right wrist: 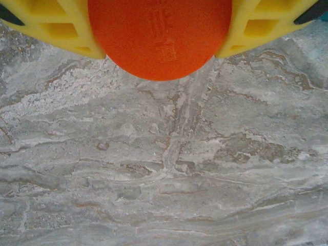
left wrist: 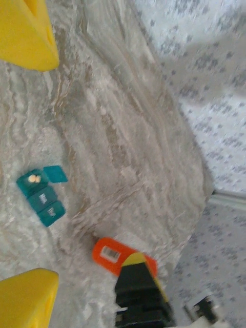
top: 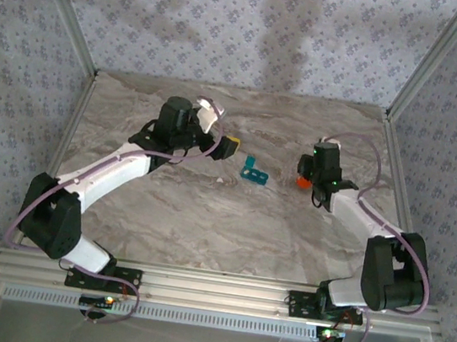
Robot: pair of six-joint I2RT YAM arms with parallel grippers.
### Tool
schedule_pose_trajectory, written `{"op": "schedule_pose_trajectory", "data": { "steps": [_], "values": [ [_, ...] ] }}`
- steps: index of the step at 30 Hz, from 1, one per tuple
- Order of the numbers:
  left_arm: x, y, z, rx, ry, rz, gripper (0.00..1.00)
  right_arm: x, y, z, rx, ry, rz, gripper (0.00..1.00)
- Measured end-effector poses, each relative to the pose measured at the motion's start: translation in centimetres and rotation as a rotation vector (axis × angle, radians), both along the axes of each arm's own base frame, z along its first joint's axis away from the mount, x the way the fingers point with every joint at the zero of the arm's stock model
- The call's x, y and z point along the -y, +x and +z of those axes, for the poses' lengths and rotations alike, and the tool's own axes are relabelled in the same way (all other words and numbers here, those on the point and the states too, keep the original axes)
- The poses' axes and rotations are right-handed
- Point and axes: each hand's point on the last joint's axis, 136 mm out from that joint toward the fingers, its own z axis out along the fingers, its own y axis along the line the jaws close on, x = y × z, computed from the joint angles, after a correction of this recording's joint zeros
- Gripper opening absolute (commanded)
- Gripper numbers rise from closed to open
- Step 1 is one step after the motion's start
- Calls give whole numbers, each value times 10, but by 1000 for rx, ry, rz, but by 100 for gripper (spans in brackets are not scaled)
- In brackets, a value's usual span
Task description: Sort the pills into containers
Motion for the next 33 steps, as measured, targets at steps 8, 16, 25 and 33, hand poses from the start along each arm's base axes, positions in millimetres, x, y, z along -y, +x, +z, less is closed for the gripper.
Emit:
{"op": "schedule_pose_trajectory", "data": {
  "steps": [8,16,25,33],
  "values": [
    [-27,14,9,32,-107,177,98,5,-5,-20,-28,-4,-35,61],
    [-43,22,21,54,-186,287,98,4,-4,-20,-24,18,-40,80],
    [-35,31,36,8,-161,276,98,-12,6,52,84,115,30,83],
    [-37,58,11,-141,-156,322,92,-66,13,109,101,253,244,83]
  ]
}}
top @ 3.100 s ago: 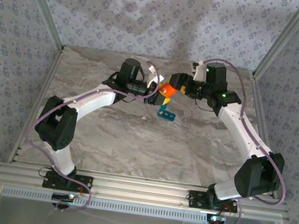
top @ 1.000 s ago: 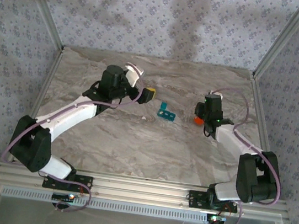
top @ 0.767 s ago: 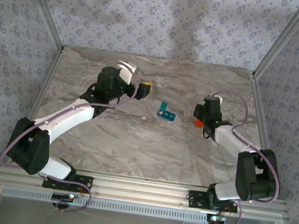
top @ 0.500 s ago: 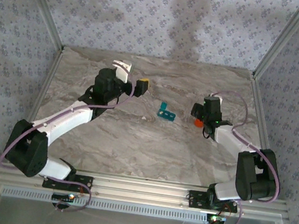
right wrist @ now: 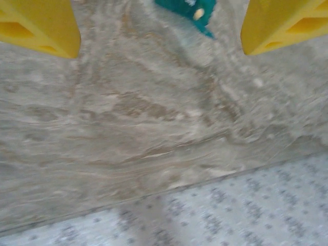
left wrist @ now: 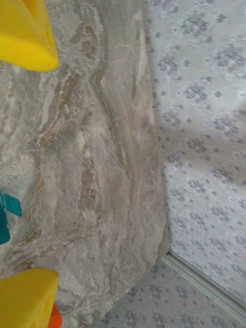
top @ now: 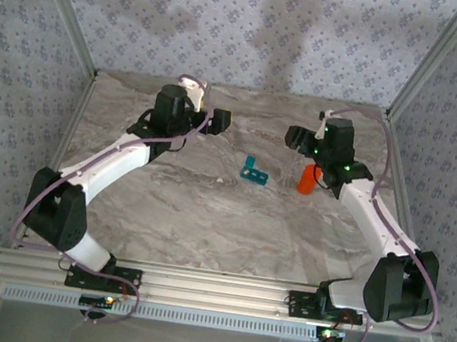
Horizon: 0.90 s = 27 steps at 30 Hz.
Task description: Sort the pills into containers
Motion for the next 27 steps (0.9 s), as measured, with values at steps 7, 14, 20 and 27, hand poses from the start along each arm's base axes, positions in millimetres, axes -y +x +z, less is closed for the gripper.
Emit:
{"op": "schedule_pose_trajectory", "data": {
  "steps": [7,14,20,27],
  "values": [
    [12,16,-28,-123,47,-44,43,-62,-17,-49,-199,-22,179,82],
    [35,38,-38,-213,78,-108,0,-77,-25,-104,-385,-102,202,81],
    [52,45,-67,-316,96,-156,1,-76,-20,-131,-462,-149,173,80],
    [75,46,-94,-408,150,-203,0,-63,-21,-170,-563,-205,123,79]
  ]
}}
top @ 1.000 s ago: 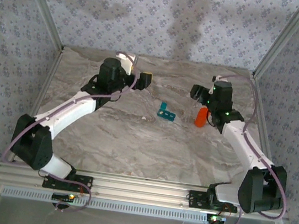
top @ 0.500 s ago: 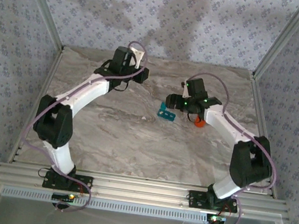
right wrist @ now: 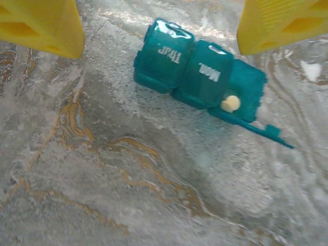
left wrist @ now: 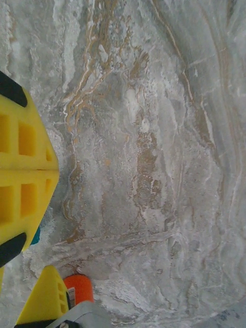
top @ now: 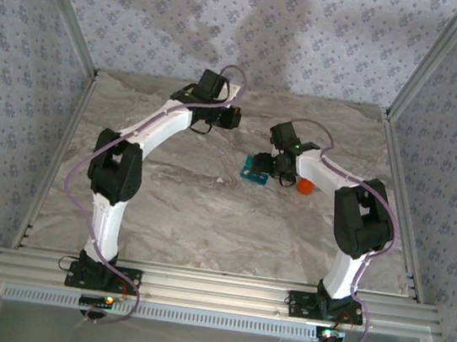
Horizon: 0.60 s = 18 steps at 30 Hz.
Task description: Sort the pills into containers
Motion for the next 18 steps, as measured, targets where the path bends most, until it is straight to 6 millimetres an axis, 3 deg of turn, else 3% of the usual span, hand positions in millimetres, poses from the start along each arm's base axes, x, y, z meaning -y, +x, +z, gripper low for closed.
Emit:
{"op": "schedule_pose_trajectory", "data": {
  "steps": [18],
  "values": [
    [36,-8,-43,-88,73,-81,0,17,10,-15,-21,-6,-61,78]
  ]
}}
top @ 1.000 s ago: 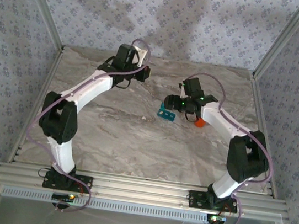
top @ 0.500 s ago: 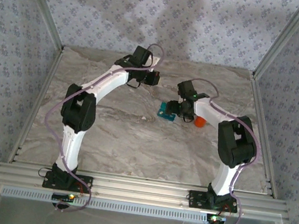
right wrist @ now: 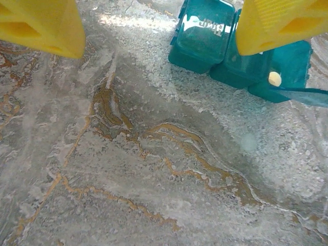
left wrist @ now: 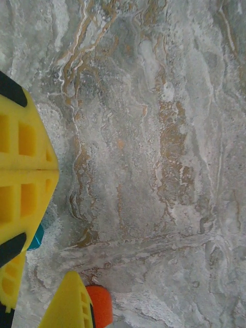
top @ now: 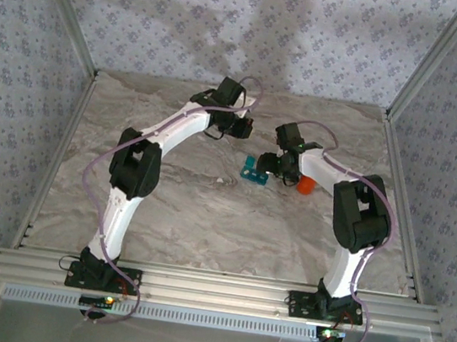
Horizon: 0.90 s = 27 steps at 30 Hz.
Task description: Sort the pills into containers
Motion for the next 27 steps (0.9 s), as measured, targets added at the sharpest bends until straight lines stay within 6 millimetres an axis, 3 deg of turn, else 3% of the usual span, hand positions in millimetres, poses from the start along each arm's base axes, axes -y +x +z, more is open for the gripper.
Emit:
{"op": "schedule_pose_trajectory", "data": {
  "steps": [19,27],
  "values": [
    [18,-12,-15,-35,41,-57,0,3,-4,-14,-26,-19,-3,77],
    [20,-14,-35,-71,69,-67,0,2,-3,-14,-23,-17,-3,77]
  ]
}}
